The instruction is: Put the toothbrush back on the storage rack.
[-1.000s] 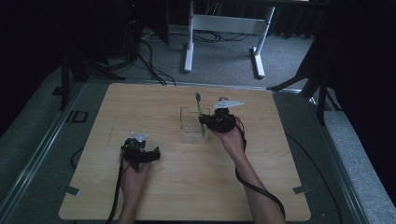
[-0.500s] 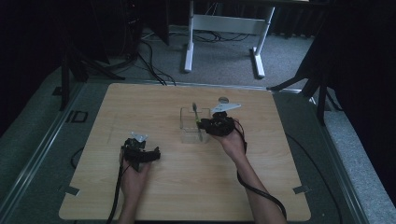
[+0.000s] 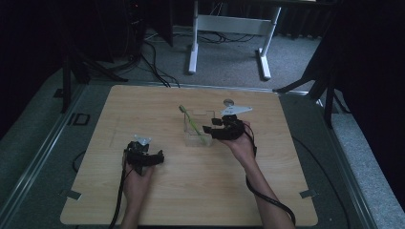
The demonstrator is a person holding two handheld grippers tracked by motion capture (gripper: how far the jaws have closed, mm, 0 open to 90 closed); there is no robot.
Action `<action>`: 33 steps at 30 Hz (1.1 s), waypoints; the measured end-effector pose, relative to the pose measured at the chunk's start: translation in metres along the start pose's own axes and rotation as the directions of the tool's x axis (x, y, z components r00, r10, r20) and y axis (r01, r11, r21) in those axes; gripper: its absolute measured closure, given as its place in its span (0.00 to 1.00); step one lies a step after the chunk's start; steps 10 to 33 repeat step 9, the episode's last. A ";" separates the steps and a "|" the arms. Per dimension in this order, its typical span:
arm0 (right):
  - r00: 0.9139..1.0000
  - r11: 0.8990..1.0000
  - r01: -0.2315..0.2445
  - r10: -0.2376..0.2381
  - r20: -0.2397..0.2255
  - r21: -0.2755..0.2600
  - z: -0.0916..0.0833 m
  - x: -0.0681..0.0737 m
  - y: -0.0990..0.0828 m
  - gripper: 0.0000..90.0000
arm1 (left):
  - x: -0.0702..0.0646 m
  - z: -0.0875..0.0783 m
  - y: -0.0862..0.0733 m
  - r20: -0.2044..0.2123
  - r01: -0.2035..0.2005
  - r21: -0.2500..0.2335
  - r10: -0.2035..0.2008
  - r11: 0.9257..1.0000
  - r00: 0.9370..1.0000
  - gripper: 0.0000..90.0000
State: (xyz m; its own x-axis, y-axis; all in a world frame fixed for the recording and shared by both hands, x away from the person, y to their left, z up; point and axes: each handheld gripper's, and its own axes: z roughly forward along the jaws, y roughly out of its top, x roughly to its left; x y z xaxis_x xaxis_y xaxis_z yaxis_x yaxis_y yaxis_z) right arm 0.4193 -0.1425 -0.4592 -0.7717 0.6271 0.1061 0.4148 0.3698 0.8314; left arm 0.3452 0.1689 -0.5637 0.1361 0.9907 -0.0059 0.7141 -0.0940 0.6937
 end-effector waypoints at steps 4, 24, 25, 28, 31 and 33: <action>1.000 1.000 0.007 -0.007 0.008 -0.009 -0.008 0.001 -0.003 0.47 | 0.000 0.000 0.000 0.000 0.002 -0.002 -0.002 1.000 1.000 0.08; 1.000 1.000 0.002 -0.001 0.020 -0.021 -0.020 0.001 -0.011 0.47 | 0.000 0.000 0.000 0.000 0.001 -0.002 -0.001 1.000 1.000 0.08; 1.000 1.000 0.002 -0.001 0.020 -0.021 -0.020 0.001 -0.011 0.47 | 0.000 0.000 0.000 0.000 0.001 -0.002 -0.001 1.000 1.000 0.08; 1.000 1.000 0.002 -0.001 0.020 -0.021 -0.020 0.001 -0.011 0.47 | 0.000 0.000 0.000 0.000 0.001 -0.002 -0.001 1.000 1.000 0.08; 1.000 1.000 0.002 -0.001 0.020 -0.021 -0.020 0.001 -0.011 0.47 | 0.000 0.000 0.000 0.000 0.001 -0.002 -0.001 1.000 1.000 0.08; 1.000 1.000 0.002 -0.001 0.020 -0.021 -0.020 0.001 -0.011 0.47 | 0.000 0.000 0.000 0.000 0.001 -0.002 -0.001 1.000 1.000 0.08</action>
